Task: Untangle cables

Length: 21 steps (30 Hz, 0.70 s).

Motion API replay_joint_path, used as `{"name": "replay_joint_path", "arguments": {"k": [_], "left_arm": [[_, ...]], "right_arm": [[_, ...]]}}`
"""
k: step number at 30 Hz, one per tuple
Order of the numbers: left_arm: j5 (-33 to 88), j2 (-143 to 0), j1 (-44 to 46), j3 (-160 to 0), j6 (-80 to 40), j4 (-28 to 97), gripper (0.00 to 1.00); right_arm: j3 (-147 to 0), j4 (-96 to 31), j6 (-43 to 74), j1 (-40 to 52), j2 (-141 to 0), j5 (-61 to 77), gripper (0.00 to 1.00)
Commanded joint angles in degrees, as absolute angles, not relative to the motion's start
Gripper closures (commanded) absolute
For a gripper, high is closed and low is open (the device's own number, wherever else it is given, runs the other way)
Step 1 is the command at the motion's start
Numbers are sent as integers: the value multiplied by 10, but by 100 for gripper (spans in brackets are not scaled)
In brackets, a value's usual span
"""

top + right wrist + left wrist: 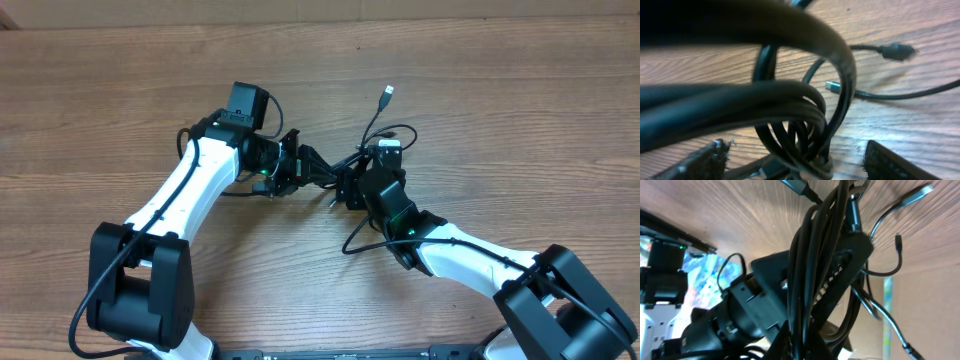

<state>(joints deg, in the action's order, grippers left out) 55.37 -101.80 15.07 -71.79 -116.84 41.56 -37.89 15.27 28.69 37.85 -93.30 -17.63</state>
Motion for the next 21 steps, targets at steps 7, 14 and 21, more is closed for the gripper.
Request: {"name": "replay_joint_path", "arguments": {"k": [7, 14, 21], "left_arm": [[618, -1004, 166, -728, -1139, 422, 96], [497, -1004, 155, -728, -1145, 419, 96], [365, -1004, 140, -728, -1149, 419, 96]], "right_arm": [[-386, 161, 250, 382, -933, -194, 80], [-386, 106, 250, 382, -921, -126, 96], [-387, -24, 253, 382, -846, -3, 96]]}}
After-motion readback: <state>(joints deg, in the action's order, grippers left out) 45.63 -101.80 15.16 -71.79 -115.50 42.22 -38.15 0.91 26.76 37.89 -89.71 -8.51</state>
